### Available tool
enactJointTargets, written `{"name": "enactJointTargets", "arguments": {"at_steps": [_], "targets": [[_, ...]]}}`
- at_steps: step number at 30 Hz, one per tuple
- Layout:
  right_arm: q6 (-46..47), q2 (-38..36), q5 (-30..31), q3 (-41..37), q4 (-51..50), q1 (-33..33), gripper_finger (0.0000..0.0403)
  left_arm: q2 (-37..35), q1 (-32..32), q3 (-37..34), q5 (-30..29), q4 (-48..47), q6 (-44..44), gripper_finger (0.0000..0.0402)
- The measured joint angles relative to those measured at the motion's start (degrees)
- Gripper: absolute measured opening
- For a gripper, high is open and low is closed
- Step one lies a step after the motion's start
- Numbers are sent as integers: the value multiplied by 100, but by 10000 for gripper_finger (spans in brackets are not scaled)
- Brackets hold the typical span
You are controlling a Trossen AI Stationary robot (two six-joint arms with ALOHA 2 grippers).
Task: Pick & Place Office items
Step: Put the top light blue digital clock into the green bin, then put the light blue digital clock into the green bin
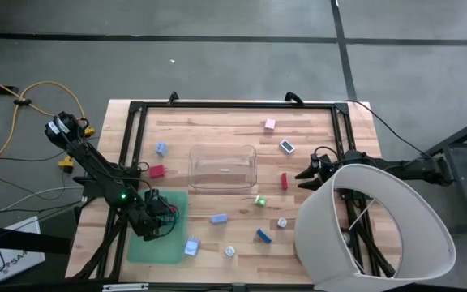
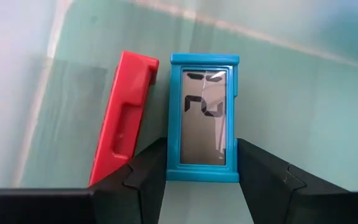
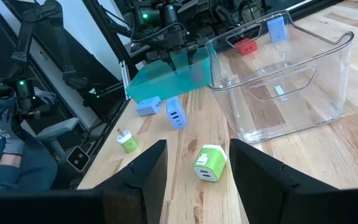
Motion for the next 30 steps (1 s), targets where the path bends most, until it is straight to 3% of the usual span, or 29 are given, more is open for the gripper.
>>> {"name": "enactJointTargets", "arguments": {"at_steps": [13,22,30], "targets": [[0,0,1,0,0,0,161,0,0,0,-26,61,189,177],[1,0,2,0,0,0,161,0,0,0,-30,87,146,238],[-1,-1,0,0,0,1,161,0,0,2,-31,87,128,244]]}}
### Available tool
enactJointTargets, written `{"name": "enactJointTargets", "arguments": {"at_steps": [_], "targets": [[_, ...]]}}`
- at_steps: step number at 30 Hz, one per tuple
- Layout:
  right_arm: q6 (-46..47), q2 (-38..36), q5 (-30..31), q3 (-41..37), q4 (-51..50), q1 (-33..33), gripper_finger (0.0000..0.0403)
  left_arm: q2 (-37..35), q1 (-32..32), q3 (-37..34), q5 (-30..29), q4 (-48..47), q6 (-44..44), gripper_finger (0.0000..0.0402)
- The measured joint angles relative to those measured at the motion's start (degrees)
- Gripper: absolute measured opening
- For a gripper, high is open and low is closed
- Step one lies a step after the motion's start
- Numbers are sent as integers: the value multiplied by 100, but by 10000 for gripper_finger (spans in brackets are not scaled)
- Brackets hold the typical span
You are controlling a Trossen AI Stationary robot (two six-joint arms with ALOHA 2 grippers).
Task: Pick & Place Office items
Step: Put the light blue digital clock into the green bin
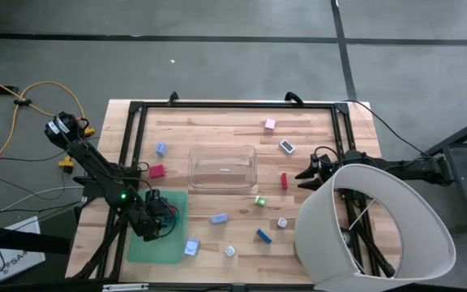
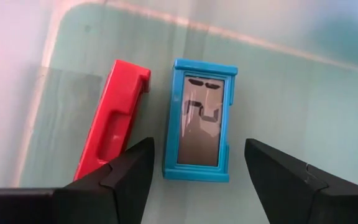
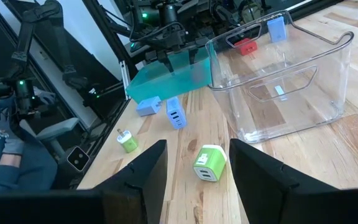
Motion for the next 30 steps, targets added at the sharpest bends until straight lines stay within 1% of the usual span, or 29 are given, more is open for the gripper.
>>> {"name": "enactJointTargets", "arguments": {"at_steps": [5,10,19,23,30], "targets": [[0,-1,0,0,-1,0,161,-138,0,3,-2,-3,5,244],[1,2,1,0,0,0,161,-518,38,5,-4,-7,228,244],[0,1,0,0,0,1,161,-1143,351,5,-7,-52,667,244],[1,-1,2,0,0,0,161,-1374,457,5,-11,-67,925,244],[0,0,1,0,-2,-1,161,-1705,652,5,-95,-74,1134,244]]}}
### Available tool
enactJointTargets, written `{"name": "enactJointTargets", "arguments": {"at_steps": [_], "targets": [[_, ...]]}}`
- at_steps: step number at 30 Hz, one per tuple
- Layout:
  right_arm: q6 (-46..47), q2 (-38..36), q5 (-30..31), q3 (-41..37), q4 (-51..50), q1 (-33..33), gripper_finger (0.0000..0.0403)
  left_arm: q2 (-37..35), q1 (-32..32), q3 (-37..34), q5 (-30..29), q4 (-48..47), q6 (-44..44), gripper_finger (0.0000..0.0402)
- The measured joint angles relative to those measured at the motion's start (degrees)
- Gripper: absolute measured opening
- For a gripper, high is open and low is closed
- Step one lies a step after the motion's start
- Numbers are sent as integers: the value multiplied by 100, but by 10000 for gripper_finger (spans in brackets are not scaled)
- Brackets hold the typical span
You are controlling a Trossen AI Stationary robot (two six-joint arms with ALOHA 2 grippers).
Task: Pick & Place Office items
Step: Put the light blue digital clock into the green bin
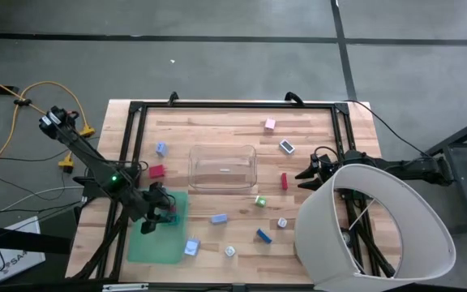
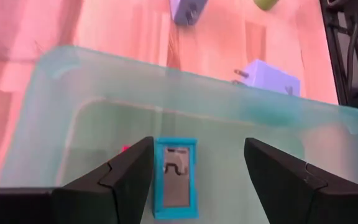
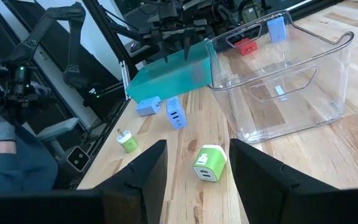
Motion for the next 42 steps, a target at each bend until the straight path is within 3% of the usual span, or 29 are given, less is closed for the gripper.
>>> {"name": "enactJointTargets", "arguments": {"at_steps": [8,15,24,32,42], "targets": [[0,1,-1,0,2,1,161,-329,355,12,-57,-71,198,244],[2,1,-1,0,2,-1,161,-669,704,302,-493,-439,793,244],[0,-1,-2,0,2,0,161,-675,1656,715,-502,-782,1690,244],[0,1,-2,0,2,-1,161,-685,2591,723,-345,-316,2665,244],[2,-1,-1,0,2,1,161,-736,3597,737,255,563,3595,244]]}}
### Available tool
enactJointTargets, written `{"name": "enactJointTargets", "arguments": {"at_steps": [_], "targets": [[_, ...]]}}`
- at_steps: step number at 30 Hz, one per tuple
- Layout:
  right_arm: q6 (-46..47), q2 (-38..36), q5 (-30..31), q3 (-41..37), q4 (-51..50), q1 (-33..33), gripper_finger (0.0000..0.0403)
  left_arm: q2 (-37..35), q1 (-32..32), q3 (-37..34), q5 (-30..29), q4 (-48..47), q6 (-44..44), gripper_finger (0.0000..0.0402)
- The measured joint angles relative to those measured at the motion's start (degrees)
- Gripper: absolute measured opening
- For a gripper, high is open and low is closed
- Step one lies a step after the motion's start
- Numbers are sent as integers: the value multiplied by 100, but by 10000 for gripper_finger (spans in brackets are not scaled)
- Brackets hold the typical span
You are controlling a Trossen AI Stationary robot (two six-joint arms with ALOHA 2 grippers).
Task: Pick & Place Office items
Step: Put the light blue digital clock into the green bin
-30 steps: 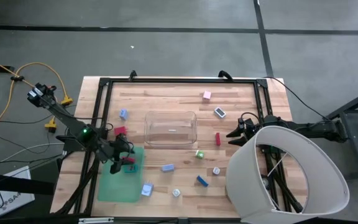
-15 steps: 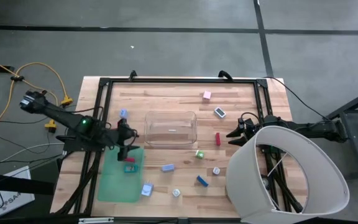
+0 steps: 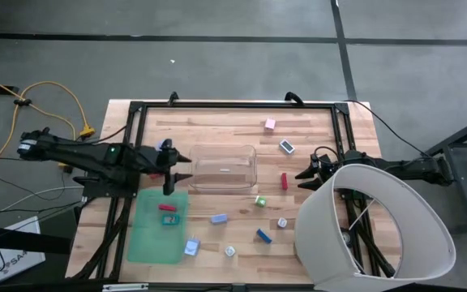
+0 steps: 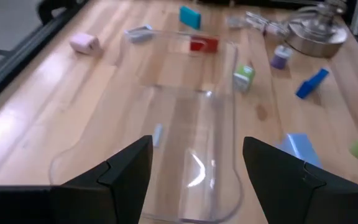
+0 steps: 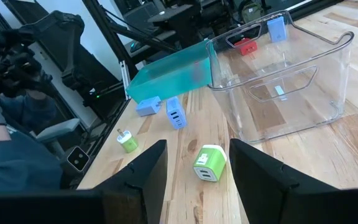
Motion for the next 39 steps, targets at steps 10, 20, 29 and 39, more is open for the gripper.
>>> {"name": "enactJointTargets", "arguments": {"at_steps": [10,20,29,39], "targets": [[-1,1,1,0,-2,-1,161,-22,910,409,363,-431,403,244],[-2,0,0,0,0,0,161,-20,1326,452,623,-525,651,244],[-2,0,1,0,0,0,161,-20,1329,452,623,-522,693,244],[-2,0,2,0,0,-2,161,-20,1329,452,625,-522,674,244]]}}
